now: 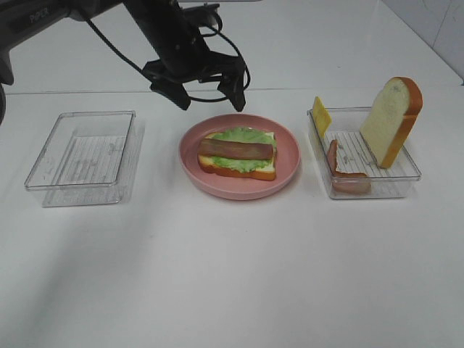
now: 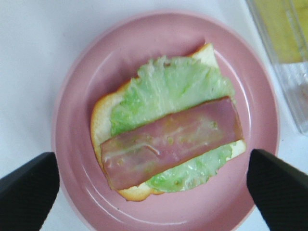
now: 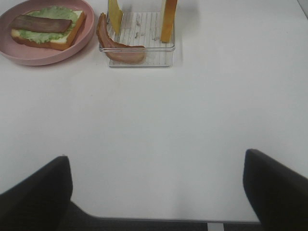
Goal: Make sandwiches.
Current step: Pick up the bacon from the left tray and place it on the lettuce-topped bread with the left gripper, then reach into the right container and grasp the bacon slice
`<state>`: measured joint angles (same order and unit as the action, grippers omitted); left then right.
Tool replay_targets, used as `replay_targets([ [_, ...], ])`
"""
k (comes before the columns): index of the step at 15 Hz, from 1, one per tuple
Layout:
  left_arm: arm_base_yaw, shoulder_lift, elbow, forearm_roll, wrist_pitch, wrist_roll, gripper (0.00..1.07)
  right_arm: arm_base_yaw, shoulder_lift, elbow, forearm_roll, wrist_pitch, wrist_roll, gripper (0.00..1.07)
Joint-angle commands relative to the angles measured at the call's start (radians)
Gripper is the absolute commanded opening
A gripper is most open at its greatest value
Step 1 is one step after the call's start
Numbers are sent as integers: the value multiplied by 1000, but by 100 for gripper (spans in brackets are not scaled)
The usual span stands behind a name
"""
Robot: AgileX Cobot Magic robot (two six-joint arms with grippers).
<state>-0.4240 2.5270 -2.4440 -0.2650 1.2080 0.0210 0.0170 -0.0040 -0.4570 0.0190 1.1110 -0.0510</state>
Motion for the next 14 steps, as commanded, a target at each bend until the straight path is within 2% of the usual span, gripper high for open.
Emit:
replay_targets([
  [1,-3,-5,-106,21,106,-5,102,-5,-28,3,6,-7,-11,94],
  [3,0,-19,-142,33,106,-5,102,-5,-28,3,6,-7,-11,94],
  [4,29,-48,-138,138,106,-35,101,-5,-28,3,6,-7,-11,94],
  [6,73,-81,-100,248,106,-71,100,-5,-28,3,6,-7,-11,94],
  [7,94,-98,-78,271,106,-76,100,-5,-28,3,6,-7,-11,94],
  [8,183,-179,17,286,106,-75,101,-5,-28,3,6,-7,-11,94],
  [11,309,-278,140,284,106,-72,100,-5,-28,3,6,-7,-11,94],
  [12,348,-346,216,265,106,-63,100,-5,-28,3,6,-7,-11,94],
  [14,354,-423,313,265,106,-60,100,-5,-28,3,6,-7,-11,94],
])
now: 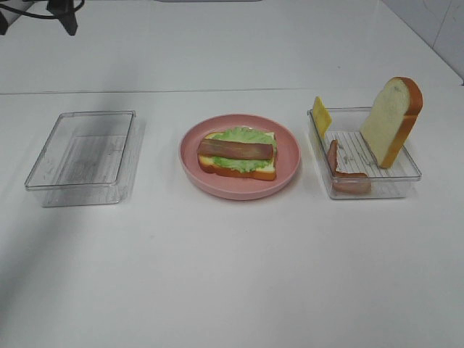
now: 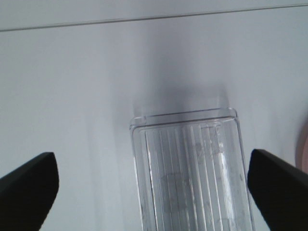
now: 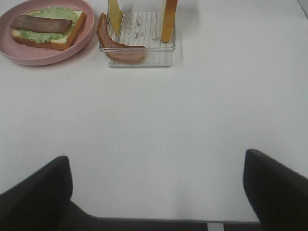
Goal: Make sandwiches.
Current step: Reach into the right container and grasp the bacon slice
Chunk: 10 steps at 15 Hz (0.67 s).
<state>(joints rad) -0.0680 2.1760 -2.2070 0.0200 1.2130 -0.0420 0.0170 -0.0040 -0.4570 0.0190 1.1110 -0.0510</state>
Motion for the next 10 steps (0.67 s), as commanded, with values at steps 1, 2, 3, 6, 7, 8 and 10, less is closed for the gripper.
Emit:
replay_targets([
  [1,-4,-131,155,-20,101,-6,100,-5,-28,3,6,-7,-11,94],
  [2,-3,-245,317,-20,98,-21,100,-5,-28,3,6,-7,-11,94],
  [3,-3,-322,422,-20,96,-21,100,-5,-28,3,6,-7,-11,94],
  [6,-3,-603,780,-20,-31,-28,100,-5,-28,3,6,-7,-11,94],
  [7,-3,-656,827,-20,-51,-30,100,-5,-28,3,6,-7,-11,94],
  [8,-3,-748,927,-20,-83,-32,100,-5,-28,3,6,-7,-11,94],
  [10,-3,-985,1158,-20,-113,-43,100,-5,-28,3,6,-7,-11,94],
])
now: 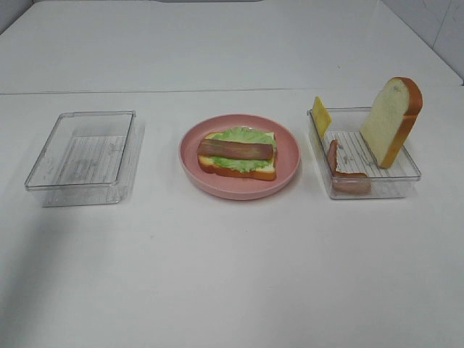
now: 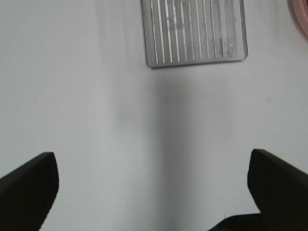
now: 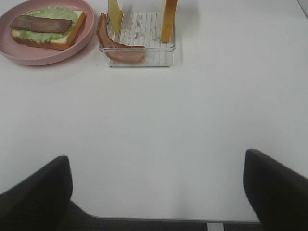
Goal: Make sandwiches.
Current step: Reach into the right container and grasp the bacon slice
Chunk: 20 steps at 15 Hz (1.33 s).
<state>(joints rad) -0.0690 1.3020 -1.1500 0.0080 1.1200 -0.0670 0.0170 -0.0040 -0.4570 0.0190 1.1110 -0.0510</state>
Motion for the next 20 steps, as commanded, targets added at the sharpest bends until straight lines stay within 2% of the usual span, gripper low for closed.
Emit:
replay_targets([
  [1,-2,-213,181,-8,-23,-18,100,-5,-28,3,6,-7,-11,94],
  [2,-2,-255,212,-8,-25,-18,100,-5,-28,3,6,-7,-11,94],
  [4,-2,-503,369,-8,-36,-18,100,-5,-28,3,6,-7,-11,94],
  [5,-2,-556,397,-8,-37,-18,100,-5,-28,3,6,-7,-11,94],
  [6,-2,-700,465,-8,-38,-14,100,-5,-28,3,6,-7,-11,94],
  [9,-2,-912,562,-8,-37,-5,100,-5,-28,3,6,-7,-11,94],
  [10,-2,-1030,621,-8,-37,0,100,-5,-28,3,6,-7,-11,94],
  [13,-2,-1229,630,-17,-49,40,100,-5,-28,3,6,-7,-11,94],
  [15,-2,-1335,632,-17,-49,42,100,-5,-28,3,6,-7,-11,94],
  [16,-2,-1334,632,-17,-48,42,100,-5,-28,3,6,-7,-11,94],
  [17,-2,-1323,632,-34,-48,67,100,-5,-24,3,5,-8,-11,94],
  [20,-2,-1326,633,-34,-50,59,100,-5,-21,3,10,-8,-11,94],
])
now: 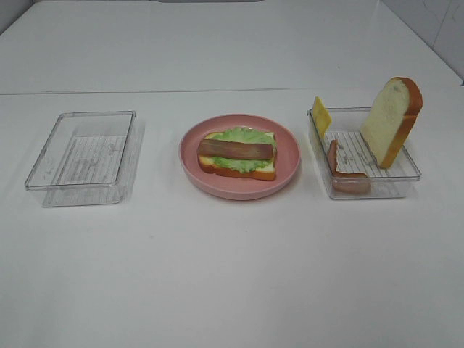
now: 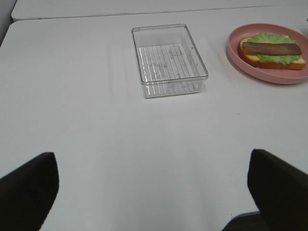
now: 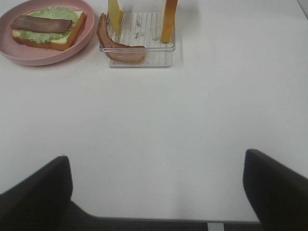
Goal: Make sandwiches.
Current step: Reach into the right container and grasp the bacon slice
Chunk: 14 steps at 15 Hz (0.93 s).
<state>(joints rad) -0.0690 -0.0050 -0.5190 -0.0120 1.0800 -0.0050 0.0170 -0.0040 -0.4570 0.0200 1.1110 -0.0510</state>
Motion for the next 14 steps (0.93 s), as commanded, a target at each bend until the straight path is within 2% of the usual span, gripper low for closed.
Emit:
replay_targets([
  [1,-2,-19,2,-14,-10,-3,100,-5,-21,3,9,-8,-11,94],
  [4,1,-18,2,-14,-10,-3,100,-5,-21,3,8,-8,-9,94],
  [8,73,-23,2,-12,-10,5,100,-5,-21,3,8,-8,-9,94],
  [14,75,-23,2,-12,-10,5,100,-5,-21,3,8,-8,-9,94],
])
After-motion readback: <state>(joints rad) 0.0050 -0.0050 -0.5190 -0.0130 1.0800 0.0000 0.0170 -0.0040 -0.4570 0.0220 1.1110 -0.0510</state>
